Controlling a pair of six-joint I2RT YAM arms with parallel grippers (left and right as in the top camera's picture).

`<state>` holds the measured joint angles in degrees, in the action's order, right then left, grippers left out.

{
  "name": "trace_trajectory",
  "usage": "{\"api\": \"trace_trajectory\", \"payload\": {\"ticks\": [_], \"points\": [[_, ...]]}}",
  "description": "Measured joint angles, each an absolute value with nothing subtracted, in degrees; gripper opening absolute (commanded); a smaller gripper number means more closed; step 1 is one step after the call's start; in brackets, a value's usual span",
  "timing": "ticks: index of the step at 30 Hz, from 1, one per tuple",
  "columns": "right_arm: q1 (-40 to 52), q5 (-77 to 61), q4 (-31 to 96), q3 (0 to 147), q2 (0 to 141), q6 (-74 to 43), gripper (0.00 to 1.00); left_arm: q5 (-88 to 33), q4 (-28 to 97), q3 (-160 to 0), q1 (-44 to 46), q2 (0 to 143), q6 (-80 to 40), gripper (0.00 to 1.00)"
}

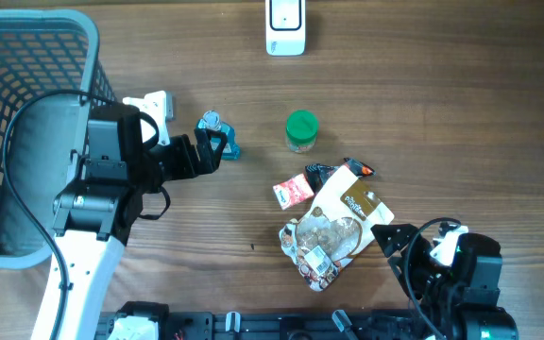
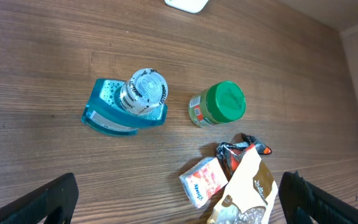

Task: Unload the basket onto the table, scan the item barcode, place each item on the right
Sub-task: 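Reach the right gripper to the PawRee bag and grasp its top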

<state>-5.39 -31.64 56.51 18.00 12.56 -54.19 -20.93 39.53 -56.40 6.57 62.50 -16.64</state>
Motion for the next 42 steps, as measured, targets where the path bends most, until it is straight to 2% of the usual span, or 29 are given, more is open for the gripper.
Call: {"api": "trace_trajectory", "payload": {"ticks": [6, 9, 11, 17, 21, 29, 42], "points": [[-5.39, -31.97, 49.63, 18.00, 18.41, -54.78, 1.00, -20.93, 39.46, -56.40, 6.57, 62.50, -16.64, 1.00], [-5.39, -32.14, 42.65, 18.00, 26.46, -54.26, 1.00, -20.95, 39.72, -56.40, 6.57, 62.41, -16.64, 1.00], [-5.39, -32.36, 38.87, 18.35, 37.71, -53.63, 1.00, -20.93, 39.68, -56.40, 6.57, 62.39, -16.64, 1.00], [-3.75, -32.40, 38.89, 24.14, 59.13, -51.11, 1.00, -20.93, 39.66, -56.40, 6.57, 62.39, -16.64, 1.00], [3.18, -31.33, 38.68, 26.96, 67.37, -51.59, 1.00, -20.95, 39.68, -56.40, 6.57, 62.39, -16.62, 1.00], [17.08, -22.44, 36.36, 27.18, 70.00, -60.82, 1.00, -20.93, 40.62, -56.40, 6.57, 62.39, -16.62, 1.00], [21.23, -14.87, 23.90, 25.41, 69.08, -68.03, 1.00, -20.93, 41.65, -56.40, 6.57, 62.39, -16.64, 1.00]]}}
